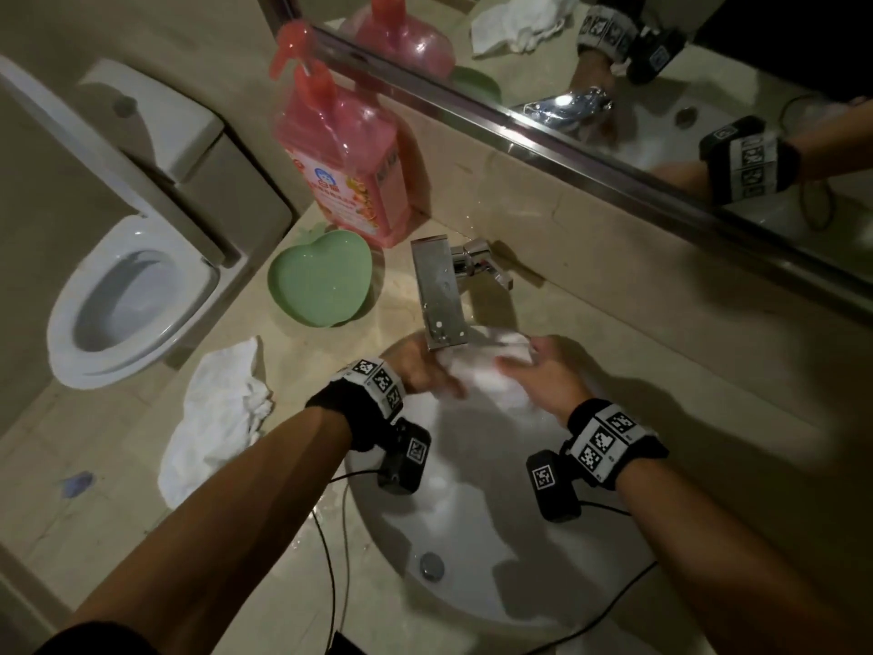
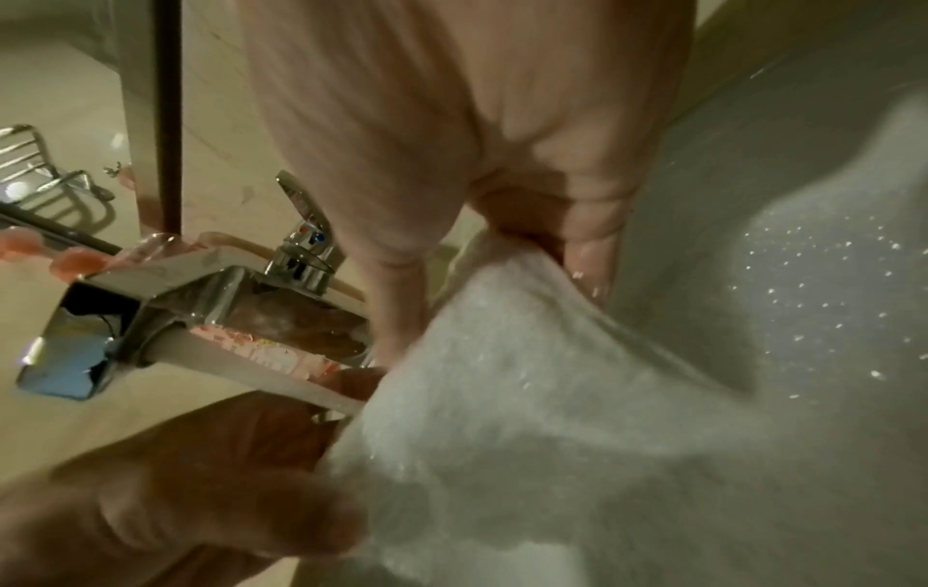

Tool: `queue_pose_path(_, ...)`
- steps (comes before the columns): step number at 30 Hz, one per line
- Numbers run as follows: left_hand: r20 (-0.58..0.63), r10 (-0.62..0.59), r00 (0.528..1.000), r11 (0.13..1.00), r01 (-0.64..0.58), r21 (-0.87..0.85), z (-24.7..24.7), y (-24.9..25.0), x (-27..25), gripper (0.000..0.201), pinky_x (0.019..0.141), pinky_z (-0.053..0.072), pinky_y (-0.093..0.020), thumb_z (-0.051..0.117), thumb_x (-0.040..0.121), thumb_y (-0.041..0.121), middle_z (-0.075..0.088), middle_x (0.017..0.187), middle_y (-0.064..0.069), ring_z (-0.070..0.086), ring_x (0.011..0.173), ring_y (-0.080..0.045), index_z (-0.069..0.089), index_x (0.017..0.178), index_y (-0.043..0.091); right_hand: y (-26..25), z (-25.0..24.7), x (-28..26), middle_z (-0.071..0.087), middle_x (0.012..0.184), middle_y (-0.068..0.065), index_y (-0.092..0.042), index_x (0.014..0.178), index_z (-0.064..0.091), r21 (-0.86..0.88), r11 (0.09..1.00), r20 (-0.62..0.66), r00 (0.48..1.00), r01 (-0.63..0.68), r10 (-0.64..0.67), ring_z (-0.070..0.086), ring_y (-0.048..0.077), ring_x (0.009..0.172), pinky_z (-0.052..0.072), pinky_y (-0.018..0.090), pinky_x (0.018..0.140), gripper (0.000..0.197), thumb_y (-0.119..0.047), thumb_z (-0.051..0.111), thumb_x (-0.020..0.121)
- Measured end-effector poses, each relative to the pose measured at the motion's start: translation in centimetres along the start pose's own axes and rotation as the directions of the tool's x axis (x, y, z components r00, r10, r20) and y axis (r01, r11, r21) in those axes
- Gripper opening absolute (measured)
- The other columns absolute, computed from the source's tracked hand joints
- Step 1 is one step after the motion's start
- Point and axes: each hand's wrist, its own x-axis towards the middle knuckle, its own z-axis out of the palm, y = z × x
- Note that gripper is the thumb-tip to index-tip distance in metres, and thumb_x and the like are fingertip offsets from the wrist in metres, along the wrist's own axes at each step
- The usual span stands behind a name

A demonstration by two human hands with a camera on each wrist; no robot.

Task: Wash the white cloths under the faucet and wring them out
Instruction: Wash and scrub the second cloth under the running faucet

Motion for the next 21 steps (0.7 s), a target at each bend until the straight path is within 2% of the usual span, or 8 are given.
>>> queue_pose_path(3, -0.002, -0.053, 0.999, 0.963, 0.052, 0.264, 0.3, -0.6, -0.5, 0.051, 0.096, 0.051, -0.03, 0.076, 0.08, 0.006, 0.064, 0.125, -0.005, 0.062, 0.113, -0.022, 0.059, 0.128, 0.009, 0.4, 0.3, 0.0, 0.061, 0.128, 0.008, -0.016, 0.139, 0.045, -0.11, 0.993, 0.145, 0.989, 0.04, -0.024, 0.065, 0.028, 0.11, 0.059, 0.044, 0.087, 0.085, -0.019, 0.093, 0.069)
queue_pose_path(4, -0.023, -0.036, 0.999, 0.933, 0.041, 0.359, 0.2, -0.6, -0.7, 0.043, 0.101, 0.047, -0.033, 0.068, 0.086, 0.008, 0.062, 0.129, -0.012, 0.059, 0.117, -0.028, 0.059, 0.129, 0.005, 0.5, 0.5, 0.0, 0.056, 0.131, 0.005, -0.022, 0.139, 0.04, -0.194, 0.979, 0.183, 0.983, 0.066, -0.03, 0.06, 0.026, 0.114, 0.056, 0.038, 0.088, 0.088, -0.015, 0.093, 0.068)
queue_pose_path(6, -0.039, 0.04, 0.998, 0.891, -0.017, 0.455, -0.2, -0.7, -0.9, 0.032, 0.1, 0.04, -0.025, 0.059, 0.094, 0.014, 0.06, 0.129, -0.014, 0.056, 0.119, -0.031, 0.062, 0.124, 0.004, 0.6, 1.2, 0.3, 0.059, 0.125, 0.0, -0.026, 0.131, 0.052, -0.381, 0.912, 0.235, 0.97, 0.152, -0.064, 0.061, 0.023, 0.112, 0.05, 0.026, 0.083, 0.066, -0.014, 0.086, 0.076)
queue_pose_path(8, -0.076, 0.047, 0.996, 0.912, -0.012, 0.411, -1.2, -1.0, -1.5, 0.032, 0.095, 0.04, -0.021, 0.061, 0.094, 0.023, 0.062, 0.127, -0.007, 0.057, 0.116, -0.027, 0.063, 0.125, 0.015, -0.1, 1.9, 0.3, 0.067, 0.113, 0.002, -0.023, 0.116, 0.066, -0.472, 0.858, 0.195, 0.973, 0.201, -0.121, 0.065, 0.022, 0.102, 0.047, 0.025, 0.079, 0.034, -0.018, 0.078, 0.085)
queue_pose_path(10, -0.167, 0.04, 0.985, 0.948, 0.016, 0.319, -2.2, -1.8, -2.0, 0.027, 0.093, 0.046, -0.028, 0.066, 0.091, 0.026, 0.066, 0.115, -0.003, 0.061, 0.109, -0.026, 0.062, 0.117, 0.021, -1.1, 2.3, 0.4, 0.07, 0.104, -0.001, -0.022, 0.11, 0.071, -0.487, 0.845, 0.15, 0.974, 0.22, -0.168, 0.066, 0.019, 0.094, 0.045, 0.024, 0.075, 0.021, -0.026, 0.074, 0.09)
queue_pose_path(15, -0.437, -0.043, 0.898, 0.982, 0.117, 0.146, -4.1, -3.2, -4.0, 0.024, 0.084, 0.056, -0.037, 0.074, 0.083, 0.035, 0.072, 0.102, -0.006, 0.068, 0.093, -0.027, 0.066, 0.103, 0.024, -3.3, 3.8, 0.2, 0.074, 0.107, -0.006, -0.018, 0.11, 0.075, -0.279, 0.945, 0.071, 0.985, 0.172, -0.158, 0.067, 0.015, 0.101, 0.053, 0.031, 0.088, 0.034, -0.031, 0.084, 0.08)
queue_pose_path(18, -0.438, -0.07, 0.896, 0.988, 0.122, 0.09, -5.0, -3.6, -4.9, 0.026, 0.088, 0.055, -0.033, 0.074, 0.083, 0.028, 0.073, 0.107, -0.006, 0.067, 0.097, -0.023, 0.071, 0.108, 0.022, -4.4, 4.8, 0.0, 0.076, 0.107, -0.005, -0.018, 0.116, 0.074, -0.193, 0.973, 0.109, 0.988, 0.128, -0.108, 0.071, 0.015, 0.101, 0.056, 0.032, 0.092, 0.044, -0.022, 0.089, 0.074)
queue_pose_path(21, -0.31, -0.091, 0.946, 0.995, 0.078, -0.055, -5.3, -3.7, -5.9, 0.046, 0.091, 0.057, -0.04, 0.083, 0.074, 0.012, 0.071, 0.111, -0.011, 0.068, 0.098, -0.026, 0.068, 0.116, 0.017, -5.0, 5.4, -0.1, 0.074, 0.112, 0.001, -0.012, 0.121, 0.071, -0.301, 0.935, 0.157, 0.977, 0.185, -0.143, 0.07, 0.019, 0.104, 0.055, 0.031, 0.091, 0.051, -0.012, 0.088, 0.073)
